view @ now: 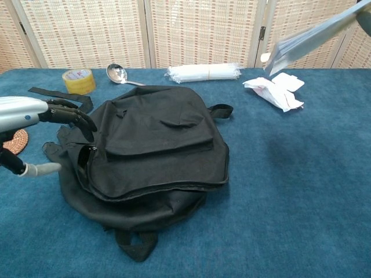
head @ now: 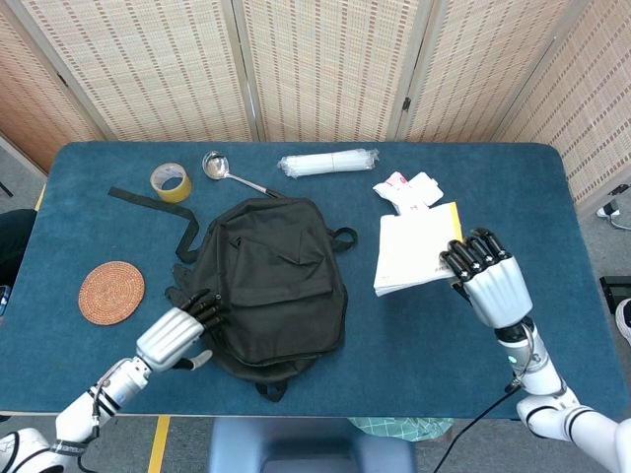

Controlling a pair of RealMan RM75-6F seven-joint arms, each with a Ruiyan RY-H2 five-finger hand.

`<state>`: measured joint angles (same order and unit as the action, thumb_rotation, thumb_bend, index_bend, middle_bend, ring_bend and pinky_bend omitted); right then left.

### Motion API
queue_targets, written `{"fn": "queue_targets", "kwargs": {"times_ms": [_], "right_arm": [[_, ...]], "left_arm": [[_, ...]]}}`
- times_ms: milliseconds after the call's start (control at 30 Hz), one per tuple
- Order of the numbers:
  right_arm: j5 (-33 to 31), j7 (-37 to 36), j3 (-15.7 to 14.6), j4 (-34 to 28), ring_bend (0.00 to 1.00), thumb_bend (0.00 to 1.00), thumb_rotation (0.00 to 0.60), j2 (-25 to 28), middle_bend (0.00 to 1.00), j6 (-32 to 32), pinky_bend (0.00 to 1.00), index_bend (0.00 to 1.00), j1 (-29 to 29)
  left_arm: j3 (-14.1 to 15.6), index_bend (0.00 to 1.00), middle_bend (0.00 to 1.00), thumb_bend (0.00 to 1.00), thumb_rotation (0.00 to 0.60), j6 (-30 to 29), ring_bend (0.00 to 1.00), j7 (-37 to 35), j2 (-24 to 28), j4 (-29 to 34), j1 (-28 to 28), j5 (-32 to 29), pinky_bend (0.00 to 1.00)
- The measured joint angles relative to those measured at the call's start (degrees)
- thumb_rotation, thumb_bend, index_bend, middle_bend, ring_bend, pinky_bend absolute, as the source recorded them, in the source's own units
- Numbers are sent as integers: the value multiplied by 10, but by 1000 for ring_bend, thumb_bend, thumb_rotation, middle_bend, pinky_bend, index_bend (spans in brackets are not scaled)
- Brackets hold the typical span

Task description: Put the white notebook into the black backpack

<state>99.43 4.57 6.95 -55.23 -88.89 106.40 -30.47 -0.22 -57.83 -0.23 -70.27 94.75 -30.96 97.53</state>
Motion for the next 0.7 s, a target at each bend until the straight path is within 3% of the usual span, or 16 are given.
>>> {"fn": "queue_targets", "kwargs": {"times_ms": [333, 700], "right_arm": [[42, 80, -2, -111, 529, 449, 600, 45, 569, -1, 400, 929, 6], [50, 83, -2, -114, 528, 449, 600, 39, 569, -17, 400, 931, 16]], "left_arm": [[6, 277, 188, 355, 600, 29, 182, 32, -62, -10, -26, -7, 0], [-4, 280, 183, 356, 600, 69, 177, 38, -120, -31, -47, -74, 0]]}}
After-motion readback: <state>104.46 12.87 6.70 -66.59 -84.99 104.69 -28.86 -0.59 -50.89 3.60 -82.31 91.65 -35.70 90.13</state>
